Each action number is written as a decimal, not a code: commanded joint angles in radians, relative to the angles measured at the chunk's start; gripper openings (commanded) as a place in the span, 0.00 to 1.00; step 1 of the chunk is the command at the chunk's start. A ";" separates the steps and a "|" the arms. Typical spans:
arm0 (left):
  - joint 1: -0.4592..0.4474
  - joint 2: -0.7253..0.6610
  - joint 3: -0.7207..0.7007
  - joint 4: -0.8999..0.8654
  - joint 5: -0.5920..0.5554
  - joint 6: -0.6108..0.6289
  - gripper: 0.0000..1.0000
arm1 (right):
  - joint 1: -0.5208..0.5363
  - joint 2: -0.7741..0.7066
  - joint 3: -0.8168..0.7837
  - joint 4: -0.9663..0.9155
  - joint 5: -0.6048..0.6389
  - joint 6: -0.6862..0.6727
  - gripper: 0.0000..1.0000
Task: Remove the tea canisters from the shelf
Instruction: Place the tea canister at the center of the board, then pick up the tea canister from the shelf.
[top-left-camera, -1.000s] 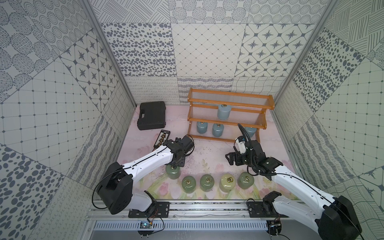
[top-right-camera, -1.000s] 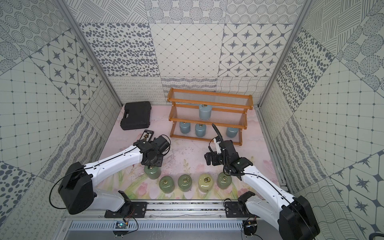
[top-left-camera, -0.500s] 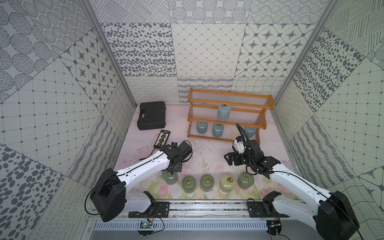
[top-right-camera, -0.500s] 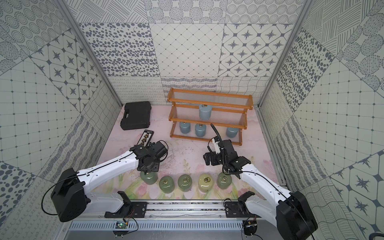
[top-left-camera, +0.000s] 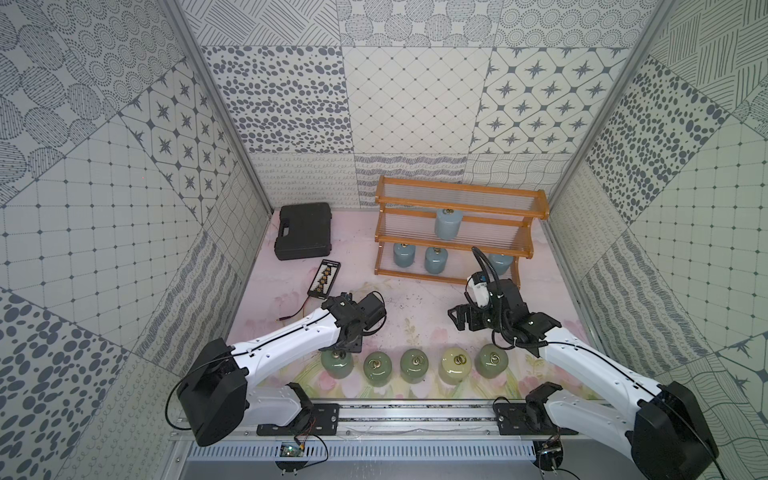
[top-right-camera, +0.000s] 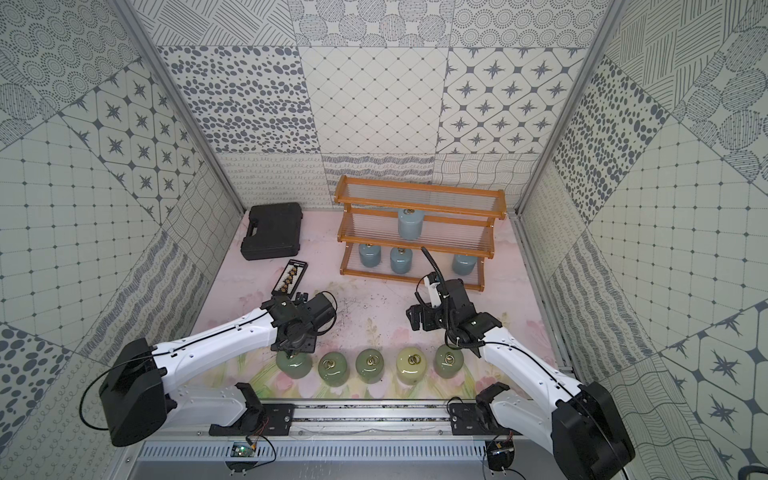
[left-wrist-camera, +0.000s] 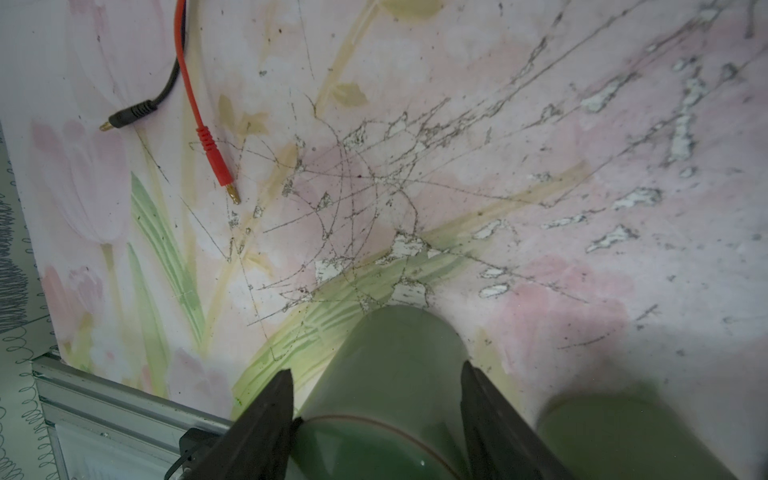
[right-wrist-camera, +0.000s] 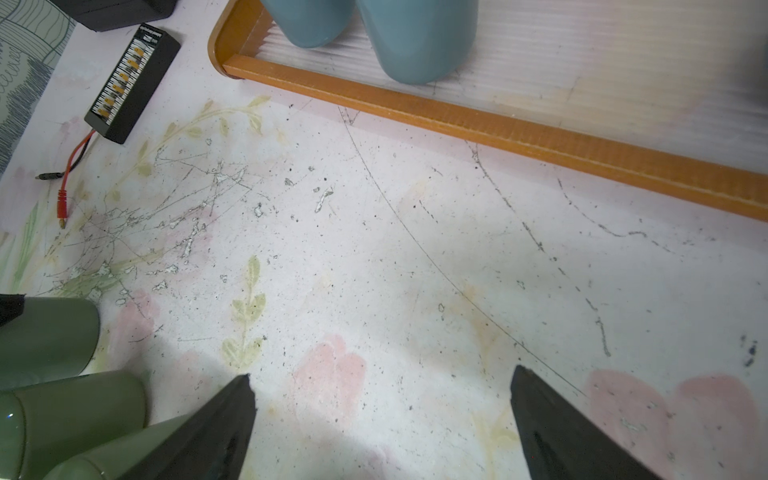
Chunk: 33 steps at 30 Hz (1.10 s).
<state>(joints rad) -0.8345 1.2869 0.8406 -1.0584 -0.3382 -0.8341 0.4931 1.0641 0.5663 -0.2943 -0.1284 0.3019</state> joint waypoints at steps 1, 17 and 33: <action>-0.018 -0.013 -0.023 -0.112 0.192 -0.088 0.66 | -0.006 0.001 0.001 0.038 -0.008 -0.016 1.00; -0.006 -0.002 0.154 0.003 0.000 0.078 0.86 | -0.031 -0.042 0.045 0.005 0.021 -0.019 1.00; 0.170 -0.276 -0.034 0.680 0.033 0.511 0.97 | -0.050 -0.067 0.174 0.129 0.159 -0.093 1.00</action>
<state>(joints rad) -0.6945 1.0855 0.8833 -0.7467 -0.3202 -0.5564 0.4473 1.0065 0.7101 -0.2710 -0.0277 0.2501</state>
